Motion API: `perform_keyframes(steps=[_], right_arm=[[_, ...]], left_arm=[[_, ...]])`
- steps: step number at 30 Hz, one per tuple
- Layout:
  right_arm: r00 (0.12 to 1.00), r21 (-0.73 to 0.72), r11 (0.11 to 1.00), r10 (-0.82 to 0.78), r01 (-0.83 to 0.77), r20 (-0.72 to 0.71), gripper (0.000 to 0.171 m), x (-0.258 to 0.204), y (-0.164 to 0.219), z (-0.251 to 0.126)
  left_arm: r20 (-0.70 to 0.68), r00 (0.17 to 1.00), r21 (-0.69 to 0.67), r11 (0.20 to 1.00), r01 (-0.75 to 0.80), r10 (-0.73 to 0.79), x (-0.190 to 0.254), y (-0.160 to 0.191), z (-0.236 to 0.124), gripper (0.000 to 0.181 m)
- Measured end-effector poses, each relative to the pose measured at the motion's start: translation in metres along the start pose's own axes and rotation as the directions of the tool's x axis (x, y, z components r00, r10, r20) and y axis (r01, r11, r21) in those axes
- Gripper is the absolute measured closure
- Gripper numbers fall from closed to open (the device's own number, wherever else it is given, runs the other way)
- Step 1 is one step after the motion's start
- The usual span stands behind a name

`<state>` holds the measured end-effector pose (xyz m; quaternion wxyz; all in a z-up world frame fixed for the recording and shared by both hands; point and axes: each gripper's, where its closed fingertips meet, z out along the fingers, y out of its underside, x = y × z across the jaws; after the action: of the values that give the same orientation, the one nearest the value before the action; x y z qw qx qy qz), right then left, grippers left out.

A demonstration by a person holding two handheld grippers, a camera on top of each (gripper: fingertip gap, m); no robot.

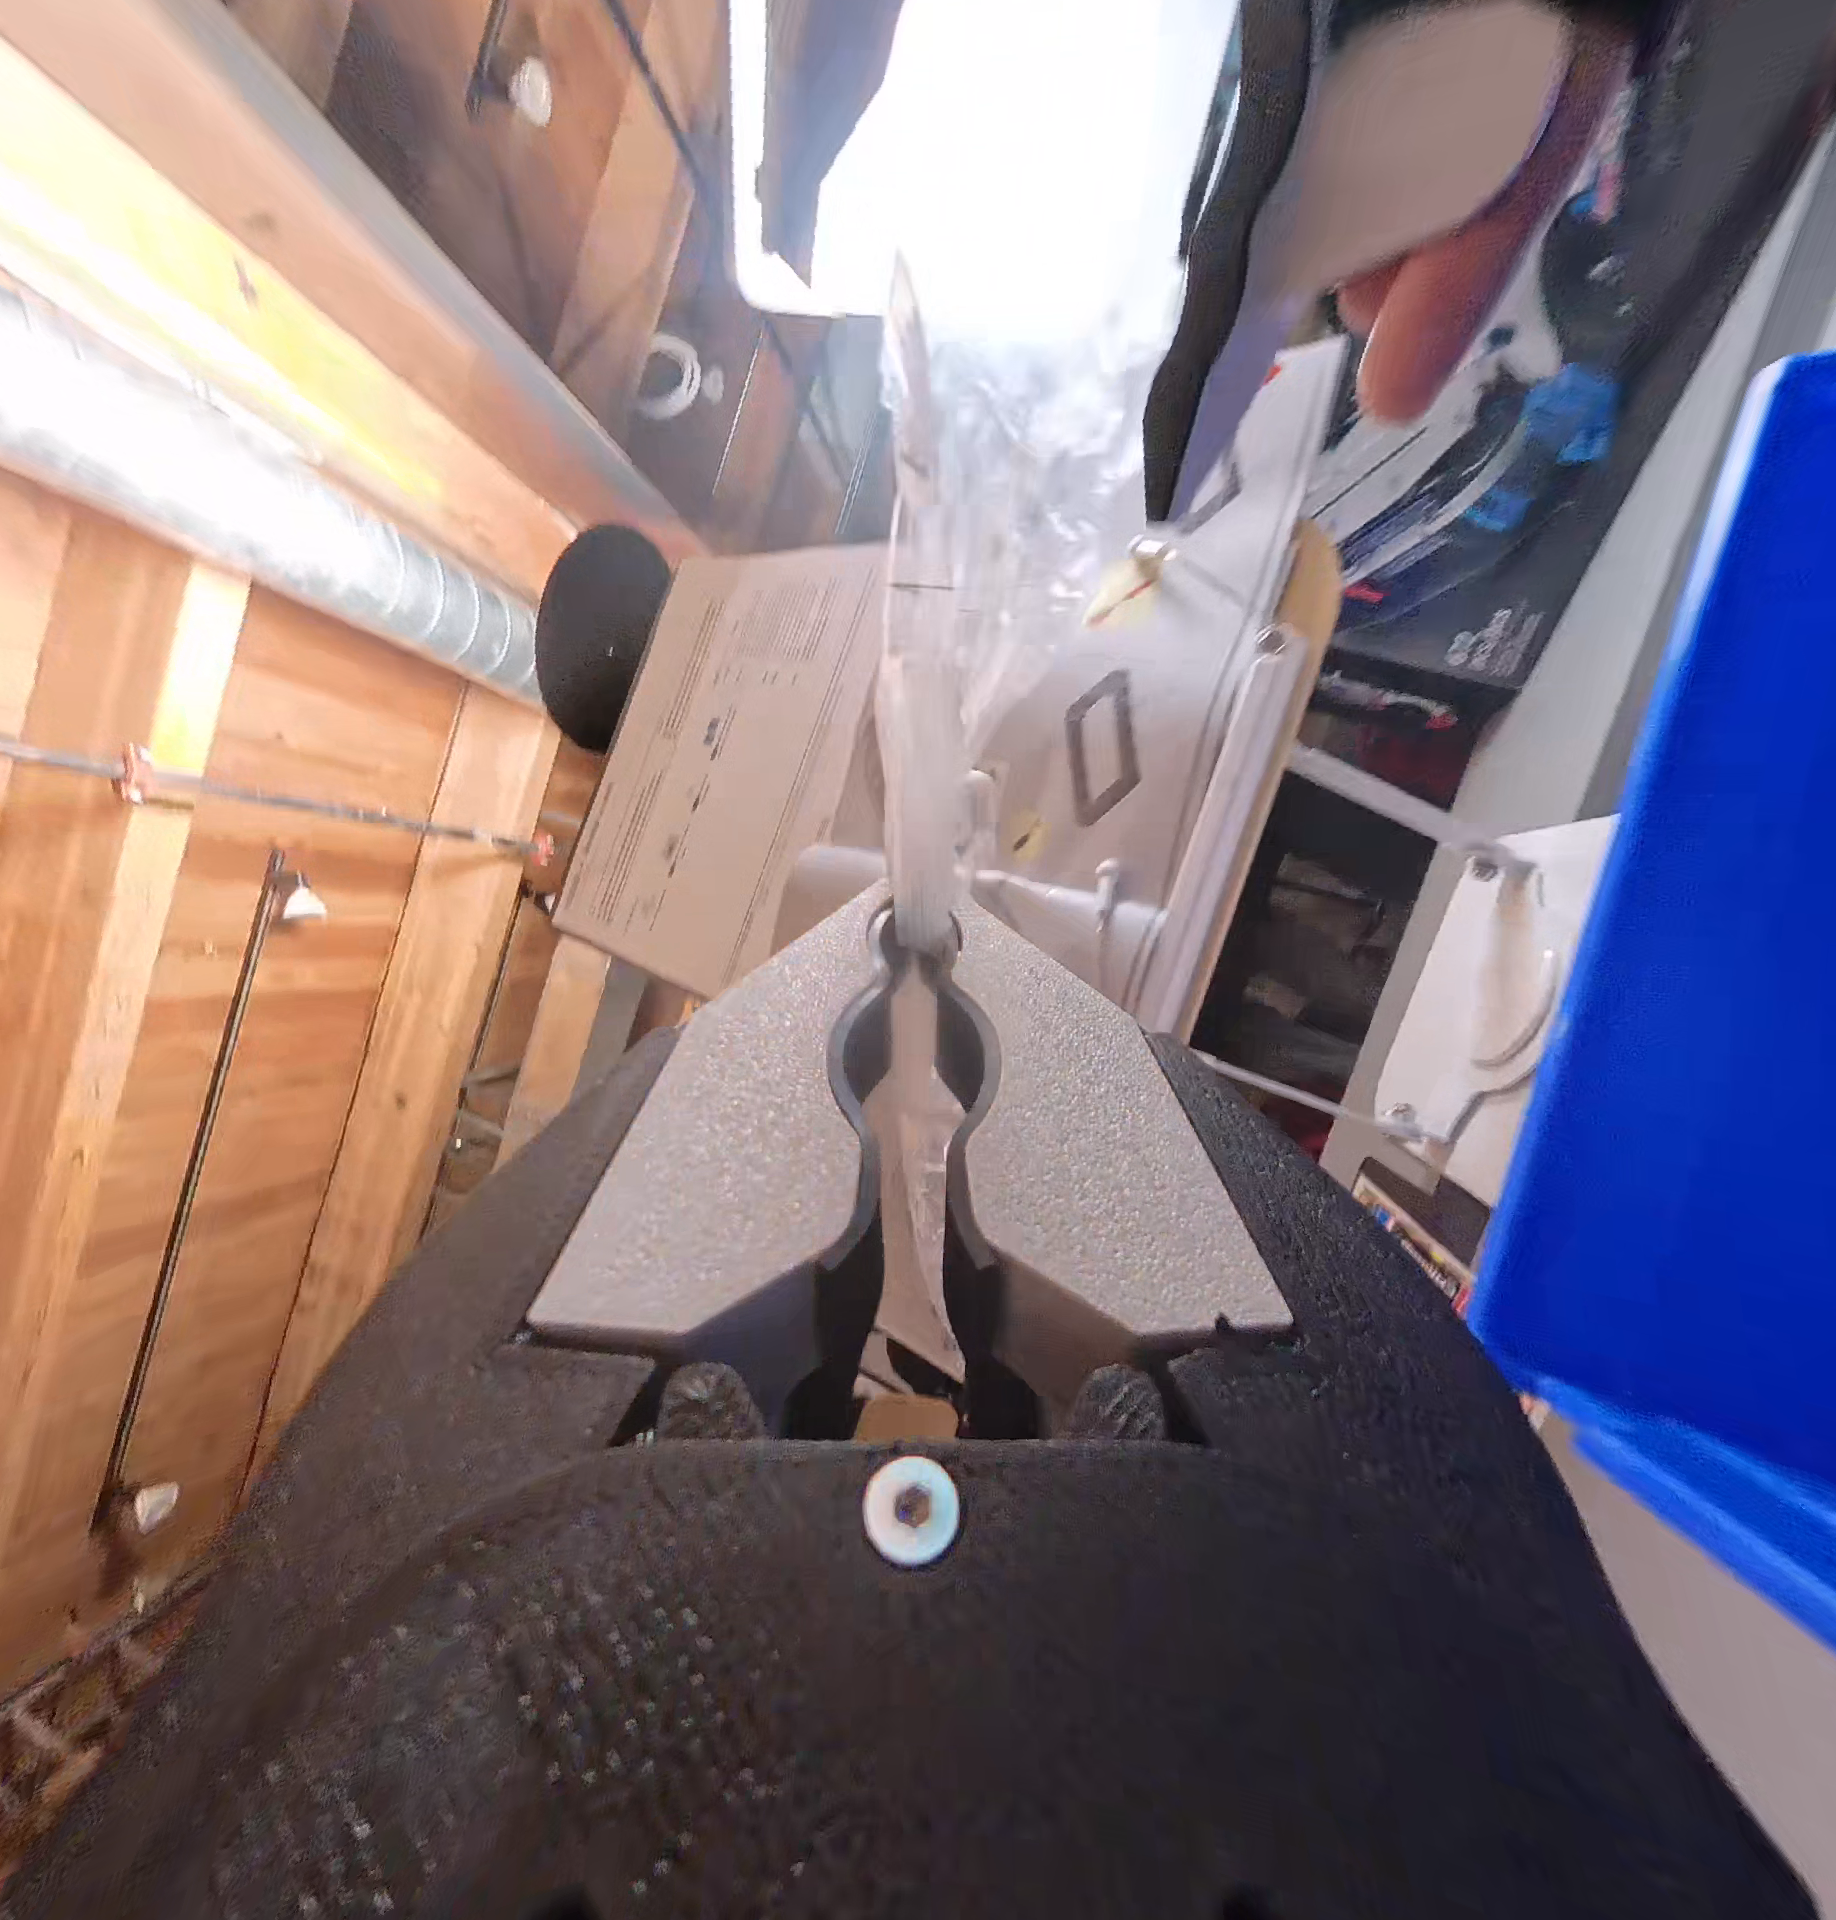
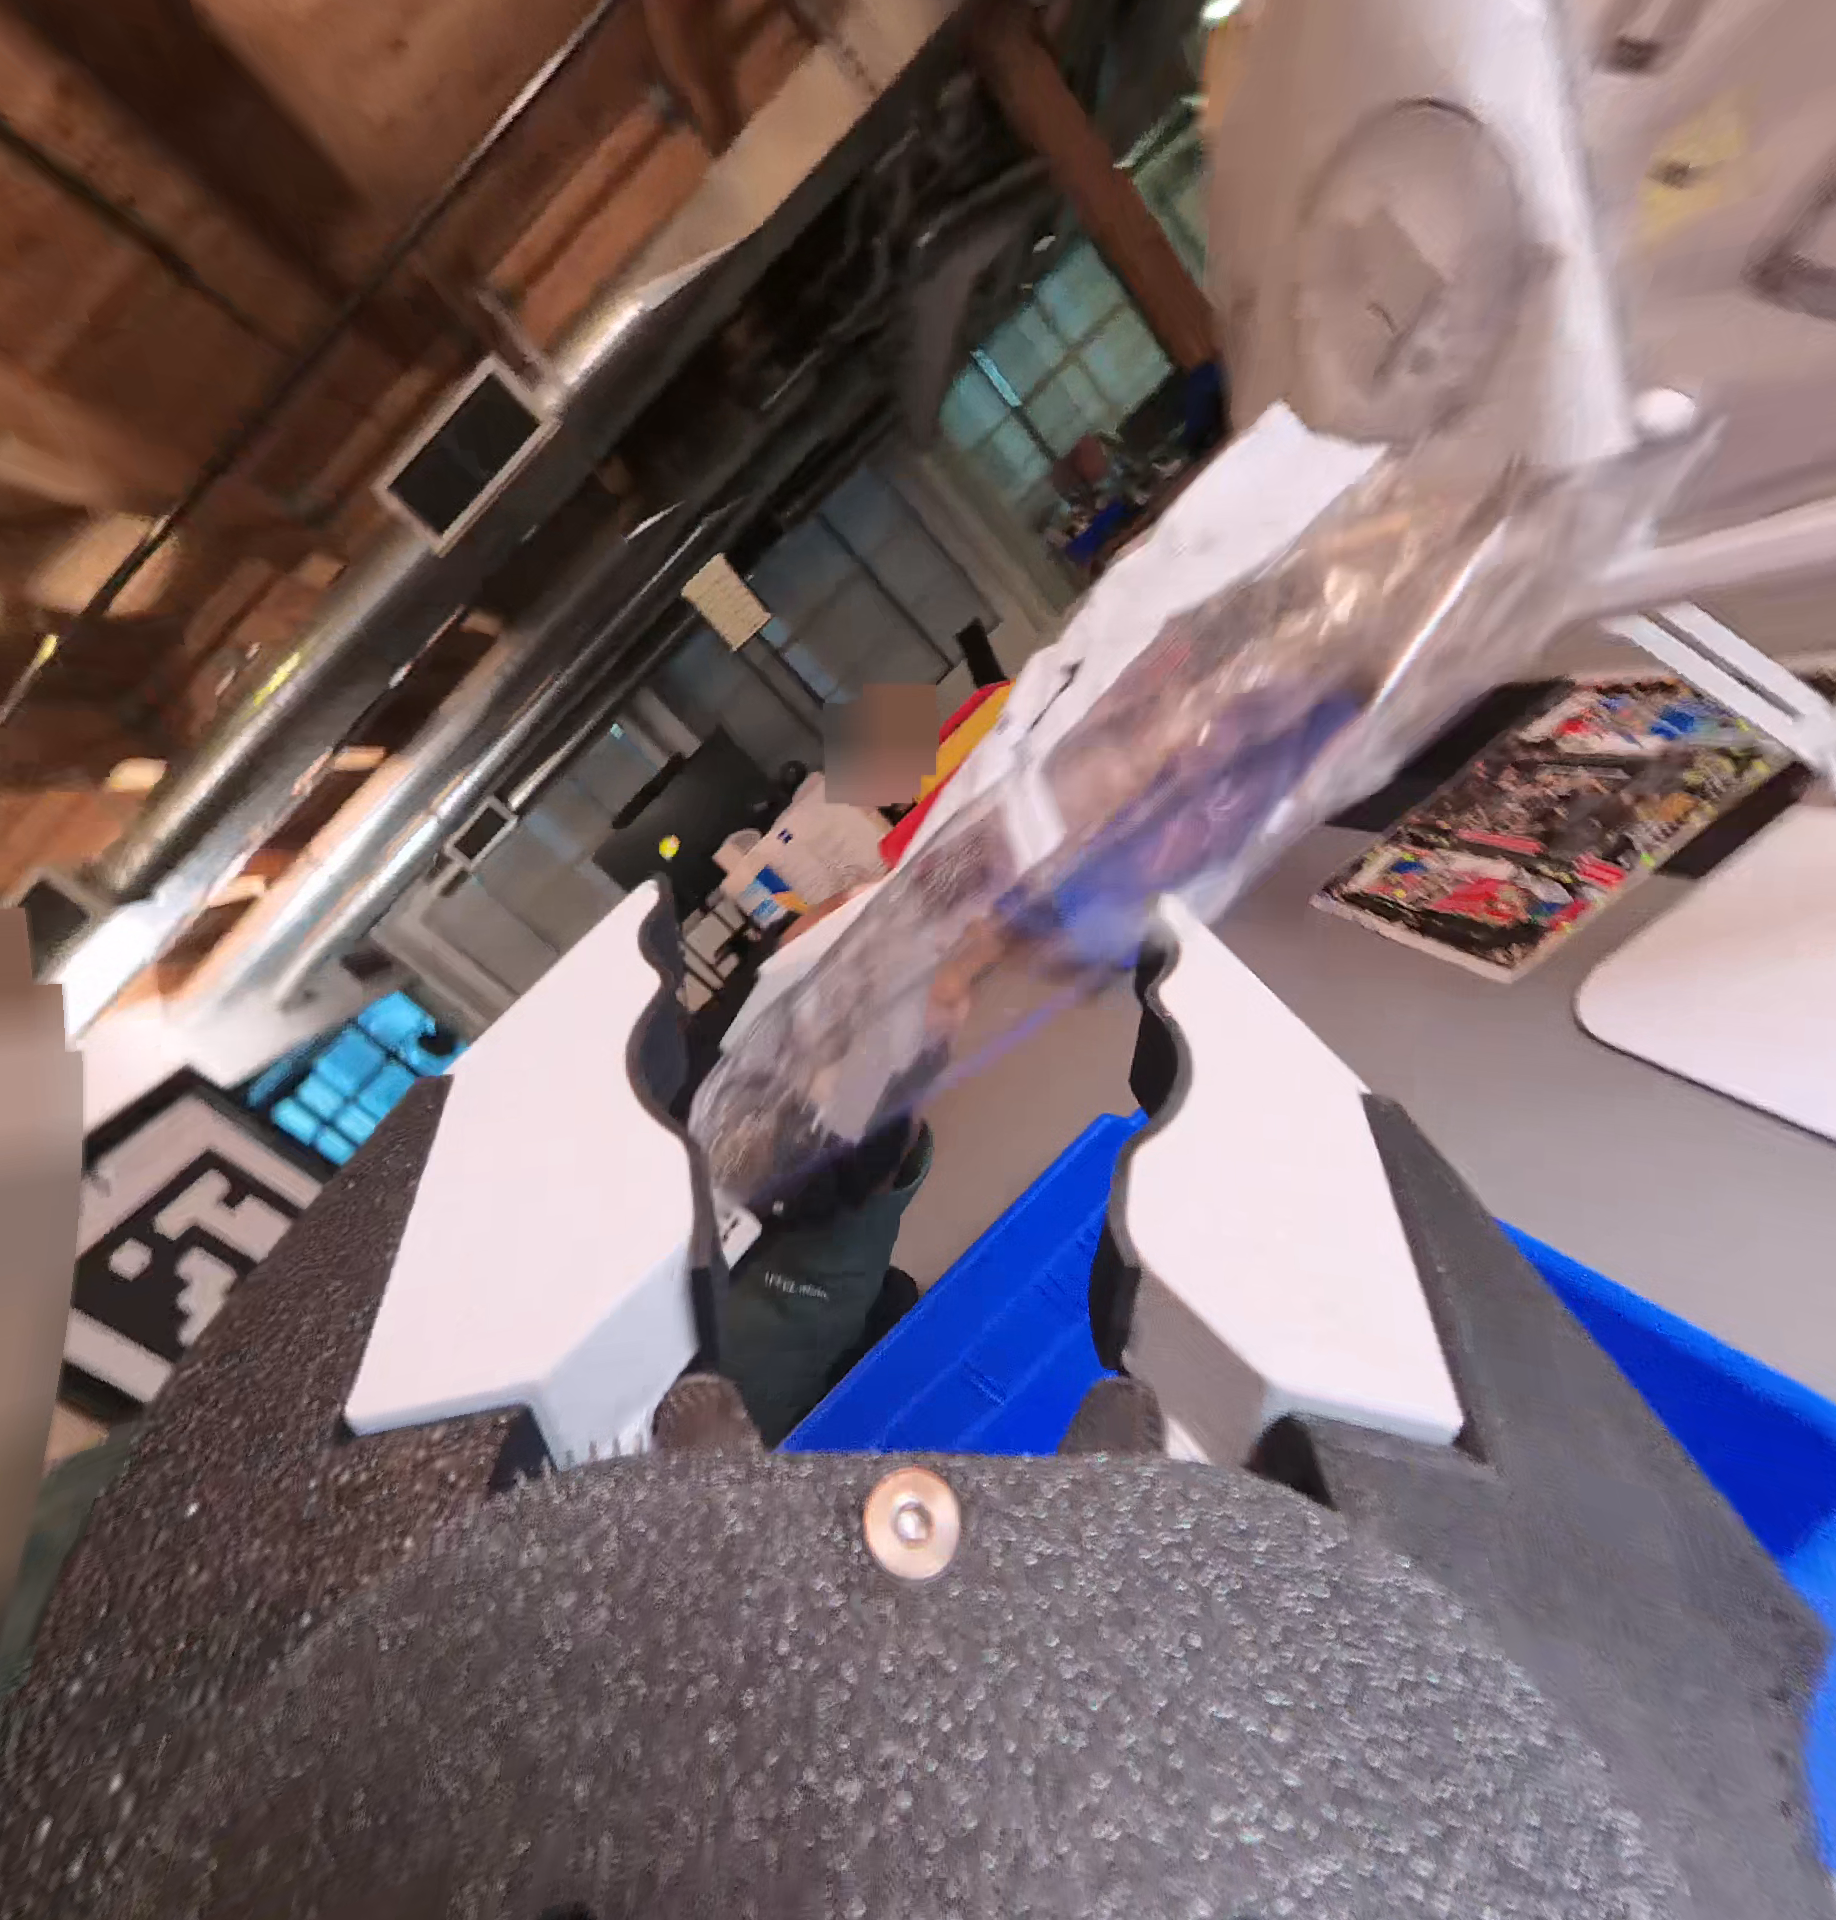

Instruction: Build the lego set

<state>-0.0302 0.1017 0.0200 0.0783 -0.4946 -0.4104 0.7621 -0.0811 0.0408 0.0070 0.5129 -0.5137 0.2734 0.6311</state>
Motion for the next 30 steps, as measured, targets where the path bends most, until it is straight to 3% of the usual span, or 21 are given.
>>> perform_keyframes(steps=[1,3,4,7,8,9,11,13,14,16,17,19,20,22,25,27,30], right_arm=[[0.999,0.016,0.999,0.049,-0.049,-0.023,0.098,0.013,0.000,-0.003],[0.997,0.093,0.993,0.076,-0.079,0.026,0.164,0.022,-0.012,-0.015],[0.997,0.106,0.992,0.060,-0.066,0.058,0.171,0.021,-0.017,-0.021],[0.977,0.105,0.988,-0.132,0.116,0.167,0.171,-0.001,-0.026,-0.042],[0.962,0.118,0.981,-0.178,0.156,0.209,0.171,-0.010,-0.031,-0.053],[0.946,0.121,0.973,-0.223,0.199,0.234,0.171,-0.017,-0.034,-0.063],[0.909,0.101,0.951,-0.310,0.293,0.280,0.171,-0.029,-0.030,-0.079],[0.868,0.084,0.937,-0.346,0.339,0.355,0.171,-0.043,-0.021,-0.088],[0.859,0.075,0.933,-0.354,0.353,0.370,0.171,-0.046,-0.017,-0.087],[0.862,0.003,0.923,-0.360,0.384,0.357,0.171,-0.041,-0.003,-0.075],[0.856,-0.051,0.914,-0.357,0.403,0.374,0.171,-0.041,0.010,-0.069],[0.845,-0.145,0.880,-0.371,0.453,0.386,0.171,-0.036,0.034,-0.057],[0.846,-0.168,0.868,-0.385,0.468,0.370,0.171,-0.032,0.039,-0.051],[0.845,-0.187,0.865,-0.372,0.465,0.384,0.171,-0.032,0.044,-0.049],[0.822,-0.212,0.807,-0.484,0.552,0.300,0.171,-0.008,0.041,-0.064],[0.844,-0.246,0.814,-0.463,0.525,0.269,0.171,0.006,0.043,-0.069],[0.855,-0.272,0.812,-0.476,0.517,0.205,0.171,0.021,0.038,-0.074]], left_arm=[[-0.011,1.000,0.021,1.000,-0.012,0.012,0.007,-0.006,0.000,0.181],[-0.040,0.999,0.036,0.999,-0.023,0.024,0.015,-0.009,0.000,0.181],[-0.061,0.998,0.056,0.998,-0.003,0.007,0.017,-0.011,0.000,0.180],[-0.250,0.934,0.046,0.961,0.273,-0.254,0.021,-0.005,0.000,0.140],[-0.336,0.844,0.008,0.895,0.446,-0.418,0.018,-0.004,-0.001,0.125],[-0.422,0.693,-0.037,0.775,0.631,-0.584,0.012,-0.005,-0.003,0.117],[-0.557,0.287,-0.112,0.413,0.904,-0.779,-0.015,-0.009,-0.012,0.112],[-0.616,-0.070,-0.180,0.053,0.982,-0.785,-0.040,0.001,-0.019,0.107],[-0.638,-0.203,-0.229,-0.069,0.971,-0.743,-0.043,0.006,-0.021,0.101],[-0.690,-0.400,-0.338,-0.220,0.915,-0.603,-0.045,-0.002,-0.030,0.089],[-0.707,-0.456,-0.379,-0.255,0.890,-0.541,-0.046,-0.011,-0.033,0.088],[-0.729,-0.510,-0.446,-0.249,0.860,-0.456,-0.042,-0.031,-0.039,0.097],[-0.739,-0.538,-0.490,-0.224,0.843,-0.406,-0.038,-0.042,-0.045,0.115],[-0.729,-0.539,-0.542,-0.127,0.831,-0.422,-0.022,-0.051,-0.048,0.181],[-0.662,-0.446,-0.555,-0.005,0.832,-0.602,0.003,-0.027,-0.036,0.181],[-0.630,-0.395,-0.580,0.066,0.812,-0.669,0.021,-0.023,-0.032,0.181],[-0.592,-0.371,-0.597,0.081,0.798,-0.715,0.031,-0.018,-0.025,0.181]])
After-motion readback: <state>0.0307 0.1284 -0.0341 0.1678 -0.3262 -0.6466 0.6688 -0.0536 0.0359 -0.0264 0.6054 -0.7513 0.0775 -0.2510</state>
